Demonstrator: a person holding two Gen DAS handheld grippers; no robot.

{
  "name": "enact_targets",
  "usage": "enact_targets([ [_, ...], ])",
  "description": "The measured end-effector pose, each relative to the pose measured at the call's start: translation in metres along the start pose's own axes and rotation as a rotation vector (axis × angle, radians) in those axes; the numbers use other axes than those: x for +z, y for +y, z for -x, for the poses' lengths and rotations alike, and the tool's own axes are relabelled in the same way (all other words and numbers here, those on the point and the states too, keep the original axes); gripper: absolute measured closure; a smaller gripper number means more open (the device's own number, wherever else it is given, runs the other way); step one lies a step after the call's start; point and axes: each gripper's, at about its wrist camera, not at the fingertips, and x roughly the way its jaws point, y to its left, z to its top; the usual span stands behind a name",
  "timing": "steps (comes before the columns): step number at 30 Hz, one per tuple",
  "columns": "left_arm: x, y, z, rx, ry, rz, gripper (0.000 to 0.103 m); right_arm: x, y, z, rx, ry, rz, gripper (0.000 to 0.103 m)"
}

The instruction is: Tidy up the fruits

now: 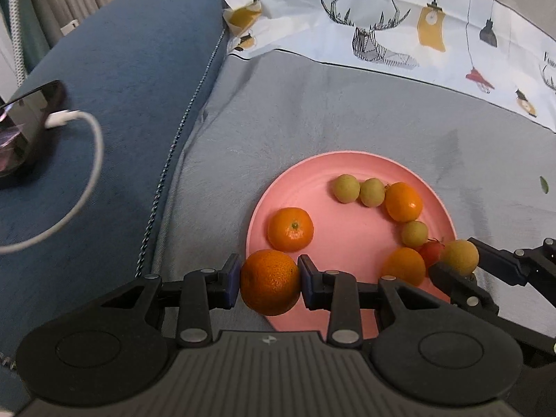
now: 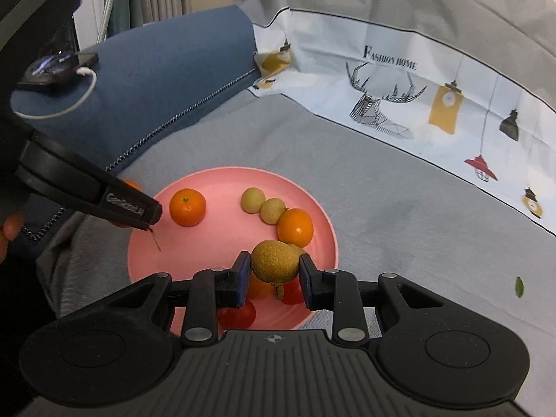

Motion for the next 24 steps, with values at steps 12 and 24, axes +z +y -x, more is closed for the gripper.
enact_targets([
  [12,-0.001,-0.002,0.027,0.036,-0.114,-0.040,0.000,0.007,0.010,0.005,0.056,-0.038,0.117,0.021],
  [24,-0.058,0.016,0.108,0.027,-0.101,0.027,0.000,-0.023,-0.003,0.090,-0.079,0.002,-0.200,0.008],
])
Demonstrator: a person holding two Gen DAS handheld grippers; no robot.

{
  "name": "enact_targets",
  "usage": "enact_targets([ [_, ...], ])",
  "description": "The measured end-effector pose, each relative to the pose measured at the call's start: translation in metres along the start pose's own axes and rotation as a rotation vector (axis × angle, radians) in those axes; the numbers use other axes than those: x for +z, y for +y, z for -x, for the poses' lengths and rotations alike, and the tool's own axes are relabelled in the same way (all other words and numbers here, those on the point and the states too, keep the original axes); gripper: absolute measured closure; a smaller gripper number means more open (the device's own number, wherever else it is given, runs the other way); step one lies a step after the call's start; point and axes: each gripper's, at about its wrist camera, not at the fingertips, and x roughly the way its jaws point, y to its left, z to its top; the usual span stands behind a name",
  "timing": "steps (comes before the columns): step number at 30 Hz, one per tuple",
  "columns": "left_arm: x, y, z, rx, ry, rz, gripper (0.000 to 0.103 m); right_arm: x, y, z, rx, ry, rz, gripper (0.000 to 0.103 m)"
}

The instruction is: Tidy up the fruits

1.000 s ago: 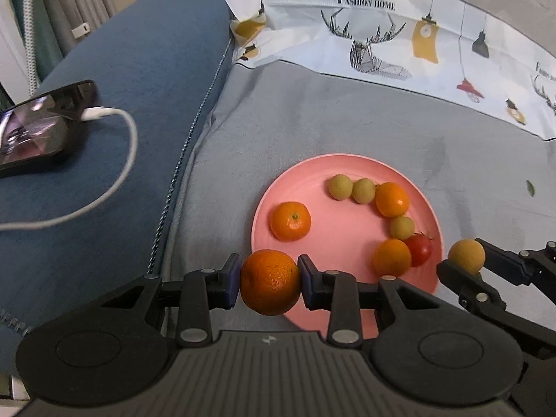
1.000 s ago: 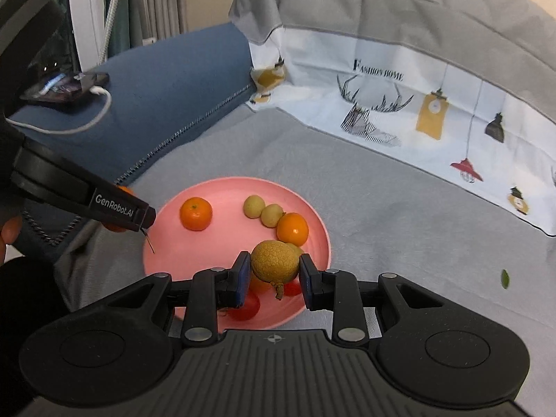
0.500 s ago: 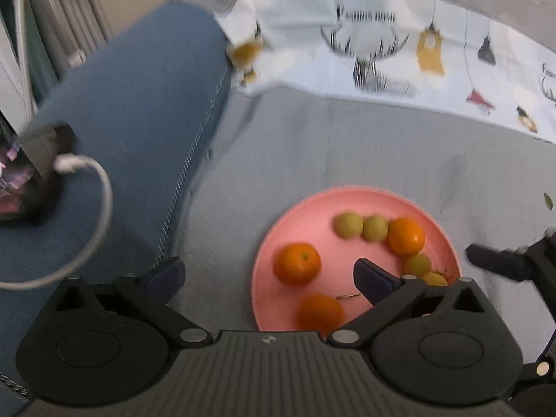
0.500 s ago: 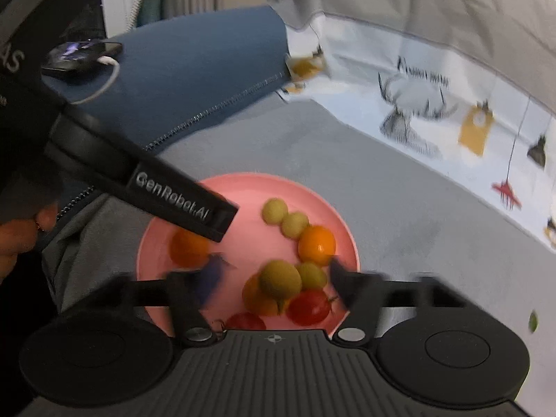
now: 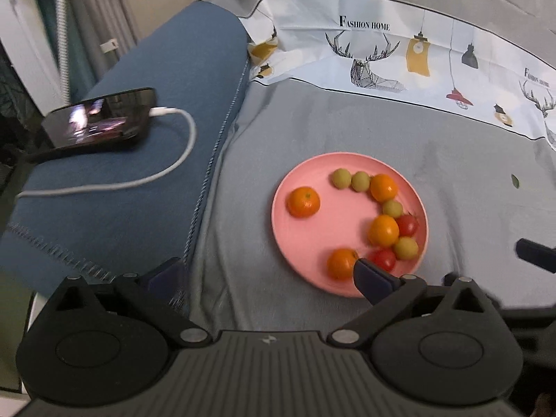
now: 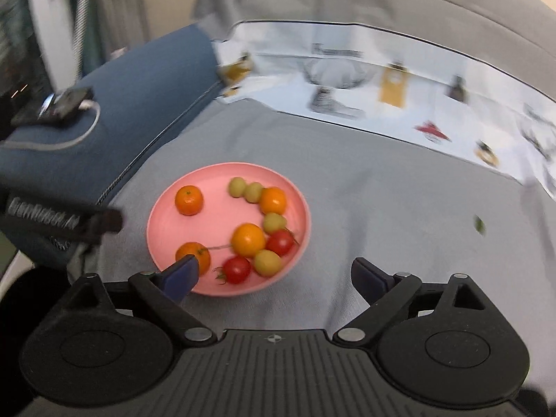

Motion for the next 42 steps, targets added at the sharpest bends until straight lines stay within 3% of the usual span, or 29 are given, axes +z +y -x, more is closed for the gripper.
enact_targets([
  [3,-0.016,0.000,0.024,0.017,-0.031,-0.013,0.000,-0.008,0.001,0.029,-0.007,-0.032,-0.043,0.006],
  [8,-0.039,0.001,0.055,0.008,-0.053,0.019,0.000,-0.022,0.016,0.071,-0.030,-0.114,0.015,0.003],
  [17,-0.074,-0.005,0.092,0.025,-0.120,0.010,0.000,-0.045,0.020,0.115,-0.036,-0.175,0.014,0.001],
  [19,-0.077,-0.006,0.096,0.027,-0.119,0.011,0.000,-0.047,0.020,0.121,-0.037,-0.184,0.012,0.001],
  [25,-0.083,-0.015,0.104,0.125,-0.123,-0.032,0.000,-0.053,0.021,0.136,-0.037,-0.219,0.015,0.001],
  [42,-0.085,-0.006,0.103,0.123,-0.084,0.011,0.000,-0.057,0.022,0.143,-0.035,-0.230,0.008,0.001],
])
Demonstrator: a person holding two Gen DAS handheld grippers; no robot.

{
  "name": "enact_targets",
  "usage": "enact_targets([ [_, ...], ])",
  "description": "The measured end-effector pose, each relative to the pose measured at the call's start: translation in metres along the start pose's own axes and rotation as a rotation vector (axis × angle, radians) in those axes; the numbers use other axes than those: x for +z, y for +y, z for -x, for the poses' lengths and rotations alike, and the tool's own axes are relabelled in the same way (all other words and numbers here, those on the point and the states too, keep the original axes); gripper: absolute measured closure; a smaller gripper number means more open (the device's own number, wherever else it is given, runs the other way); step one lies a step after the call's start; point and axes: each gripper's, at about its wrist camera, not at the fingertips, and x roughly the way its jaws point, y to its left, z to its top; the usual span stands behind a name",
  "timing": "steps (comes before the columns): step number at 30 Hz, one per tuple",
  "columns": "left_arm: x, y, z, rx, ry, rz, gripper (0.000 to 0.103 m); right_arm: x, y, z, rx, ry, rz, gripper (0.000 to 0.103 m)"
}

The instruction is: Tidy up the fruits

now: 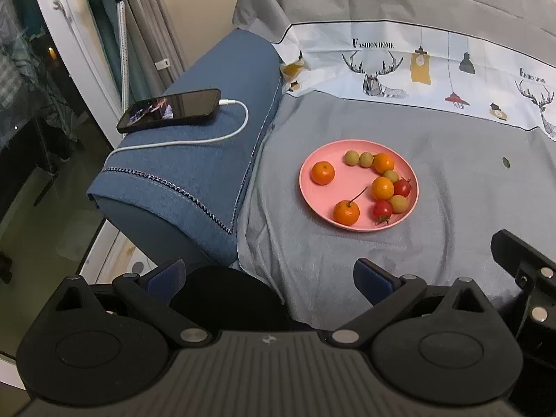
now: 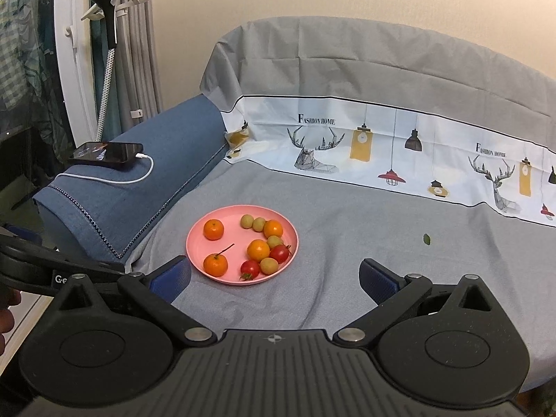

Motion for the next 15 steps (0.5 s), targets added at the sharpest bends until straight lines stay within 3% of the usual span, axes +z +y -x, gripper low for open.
enact_targets([
  [15,-0.0004,0.0018,-0.0048,-0.025,0.012,0.003,0.000,-0.0005,0.0017,-0.0072,0.001,0.022,-0.001,0.001],
])
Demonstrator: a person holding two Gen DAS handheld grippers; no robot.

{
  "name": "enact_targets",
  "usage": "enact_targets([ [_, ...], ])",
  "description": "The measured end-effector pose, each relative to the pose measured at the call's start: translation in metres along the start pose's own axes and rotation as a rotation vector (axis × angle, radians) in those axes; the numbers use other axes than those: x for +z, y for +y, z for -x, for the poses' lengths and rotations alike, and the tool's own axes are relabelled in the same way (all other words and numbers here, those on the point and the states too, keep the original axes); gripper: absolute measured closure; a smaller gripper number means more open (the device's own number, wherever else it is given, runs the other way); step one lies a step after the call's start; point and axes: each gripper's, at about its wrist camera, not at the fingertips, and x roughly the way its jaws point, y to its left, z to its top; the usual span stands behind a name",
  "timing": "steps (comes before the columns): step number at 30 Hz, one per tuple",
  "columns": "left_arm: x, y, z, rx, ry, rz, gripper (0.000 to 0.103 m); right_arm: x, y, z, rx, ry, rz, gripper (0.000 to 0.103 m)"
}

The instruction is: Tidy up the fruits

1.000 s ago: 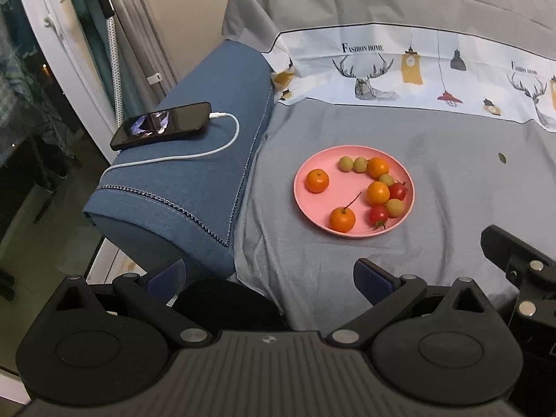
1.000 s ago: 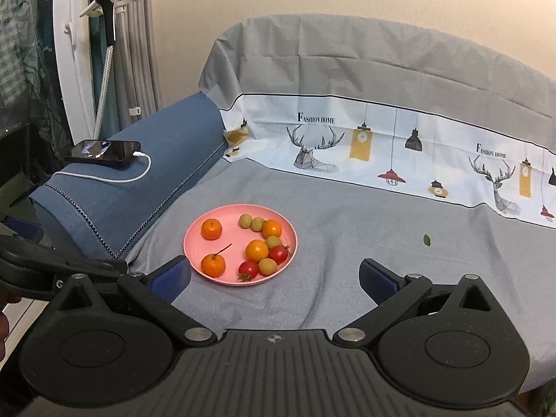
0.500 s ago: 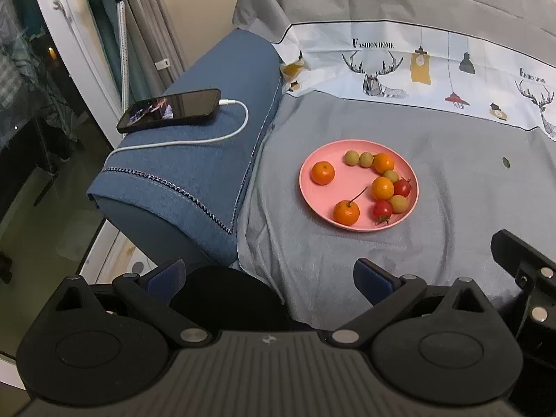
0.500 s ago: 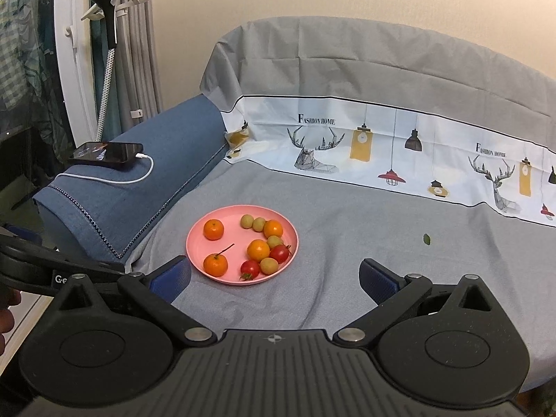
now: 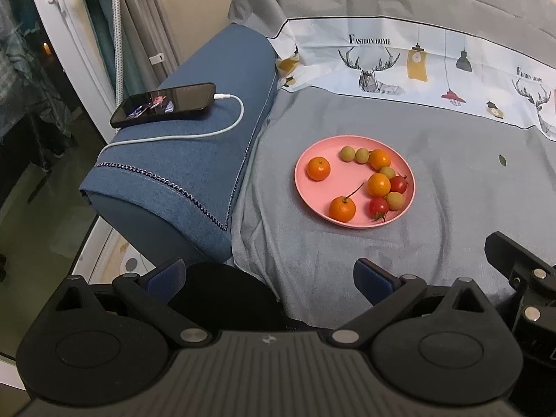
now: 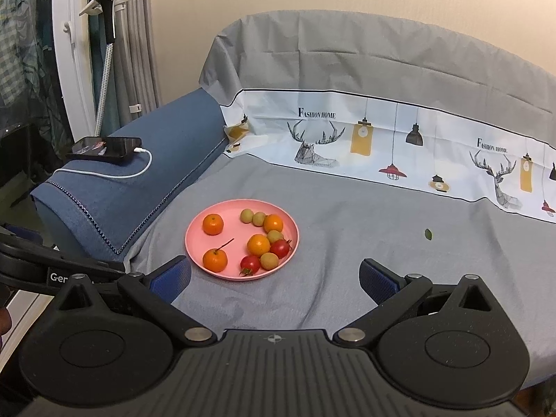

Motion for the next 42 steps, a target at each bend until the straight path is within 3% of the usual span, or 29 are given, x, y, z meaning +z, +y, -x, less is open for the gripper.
enact_targets([
  [42,0.0006,0.0013,0.0017,0.005,-0.015,-0.005,0.000,-0.0012,0.0025,-0.0014,-0.002,-0.002,0.009,0.001],
])
